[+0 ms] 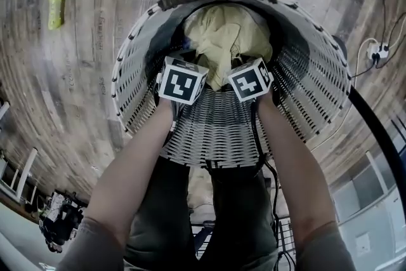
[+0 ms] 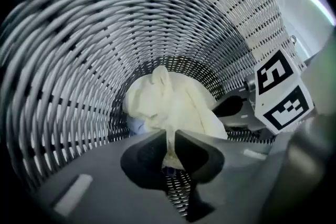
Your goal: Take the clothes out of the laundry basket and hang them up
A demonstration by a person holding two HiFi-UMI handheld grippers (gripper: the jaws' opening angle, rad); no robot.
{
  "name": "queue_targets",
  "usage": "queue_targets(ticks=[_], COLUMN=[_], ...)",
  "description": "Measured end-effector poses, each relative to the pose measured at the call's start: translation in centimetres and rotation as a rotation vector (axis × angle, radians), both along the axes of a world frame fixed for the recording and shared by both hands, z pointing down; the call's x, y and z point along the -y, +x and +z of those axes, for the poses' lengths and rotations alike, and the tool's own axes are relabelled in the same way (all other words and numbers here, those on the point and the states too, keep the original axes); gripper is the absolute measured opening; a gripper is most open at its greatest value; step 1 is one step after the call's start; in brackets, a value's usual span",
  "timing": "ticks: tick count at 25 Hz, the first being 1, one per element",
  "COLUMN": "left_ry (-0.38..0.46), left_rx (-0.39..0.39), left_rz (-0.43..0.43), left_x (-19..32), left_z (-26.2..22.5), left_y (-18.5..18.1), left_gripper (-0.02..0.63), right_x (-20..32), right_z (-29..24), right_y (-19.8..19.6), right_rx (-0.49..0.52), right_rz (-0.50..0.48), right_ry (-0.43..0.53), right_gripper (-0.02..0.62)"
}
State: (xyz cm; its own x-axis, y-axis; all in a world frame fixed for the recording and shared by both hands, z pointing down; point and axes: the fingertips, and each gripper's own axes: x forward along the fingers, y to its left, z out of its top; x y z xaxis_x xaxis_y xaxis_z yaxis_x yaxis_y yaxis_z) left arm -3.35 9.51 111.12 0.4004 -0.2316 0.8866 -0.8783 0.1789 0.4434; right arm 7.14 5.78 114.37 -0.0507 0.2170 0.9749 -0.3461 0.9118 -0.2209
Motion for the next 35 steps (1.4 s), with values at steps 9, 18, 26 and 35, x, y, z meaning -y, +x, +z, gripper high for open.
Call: queue_targets(ticks=[9, 18, 26, 35], left_ry=[0.058, 0.118, 0.250, 0.423], left_rx=[0.018, 0.027, 0.047, 0.057], left_rz=[0.025, -0.045, 0.027, 0.049], left_x=[-0.9, -1.3, 0.4, 3.7], left_z=[-7.5, -19.8, -34.2, -51.3], left_y=[-0.1, -3.3, -5.1, -7.0], left_gripper=[0.029, 0.024, 0.023, 0.021], right_x=[2.1, 3.9, 5.5, 7.7], right_z=[-8.6, -23.3, -39.9, -59.4], right_y=[0.5, 0.7, 0.8, -0.1], right_rx=[-0.005, 0.200, 0.337, 0.572], right_rz=[0.196, 0.428, 0.590, 0.631], right_ry=[0.138, 0.232, 0.280, 0.352], right_gripper=[0.044, 0.043, 0.043, 0.043])
